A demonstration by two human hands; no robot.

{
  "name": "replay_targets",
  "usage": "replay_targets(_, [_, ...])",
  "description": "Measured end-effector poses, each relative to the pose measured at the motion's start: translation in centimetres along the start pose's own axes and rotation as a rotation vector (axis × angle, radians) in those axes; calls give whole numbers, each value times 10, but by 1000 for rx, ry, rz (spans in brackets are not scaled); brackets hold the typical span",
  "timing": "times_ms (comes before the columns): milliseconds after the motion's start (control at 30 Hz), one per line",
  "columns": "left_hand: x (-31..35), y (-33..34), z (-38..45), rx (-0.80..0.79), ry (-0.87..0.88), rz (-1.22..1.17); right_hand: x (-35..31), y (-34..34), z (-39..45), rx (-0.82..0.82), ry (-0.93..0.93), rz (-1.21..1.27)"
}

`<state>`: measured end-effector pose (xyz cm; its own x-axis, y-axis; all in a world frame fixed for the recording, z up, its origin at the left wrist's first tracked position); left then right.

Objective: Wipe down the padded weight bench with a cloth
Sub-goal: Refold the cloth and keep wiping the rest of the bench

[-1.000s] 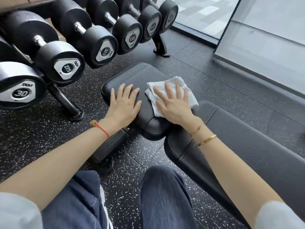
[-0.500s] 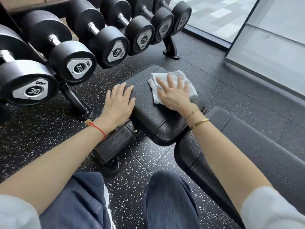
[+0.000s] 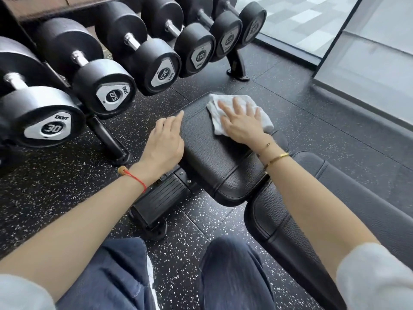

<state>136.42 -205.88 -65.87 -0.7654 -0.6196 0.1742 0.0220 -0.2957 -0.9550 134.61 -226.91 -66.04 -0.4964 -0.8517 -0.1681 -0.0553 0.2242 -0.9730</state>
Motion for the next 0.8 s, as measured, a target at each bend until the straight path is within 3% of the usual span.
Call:
replay_targets(167, [-1, 2, -1, -8, 2, -29, -53, 5, 21, -21, -117, -61])
replay_targets(333, [1, 2, -5, -6, 20, -24, -44, 15, 0, 17, -274, -46])
replay_targets(533, [3, 3, -9, -18, 14, -36, -42, 0, 24, -23, -80, -21])
replay_targets(800, [4, 0, -12, 4, 7, -77, -44, 23, -66, 35, -377, -67])
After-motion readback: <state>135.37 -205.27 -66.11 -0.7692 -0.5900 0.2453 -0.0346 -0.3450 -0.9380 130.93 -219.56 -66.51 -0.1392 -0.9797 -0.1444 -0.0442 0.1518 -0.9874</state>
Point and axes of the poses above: each hand's wrist, its own z-axis towards the middle knuckle, its own y-axis out of the palm, x = y × z, the point moved 6 cm from there along z, towards the middle knuckle, and after that the axes turned 13 degrees about y, right-handed, at the moved point
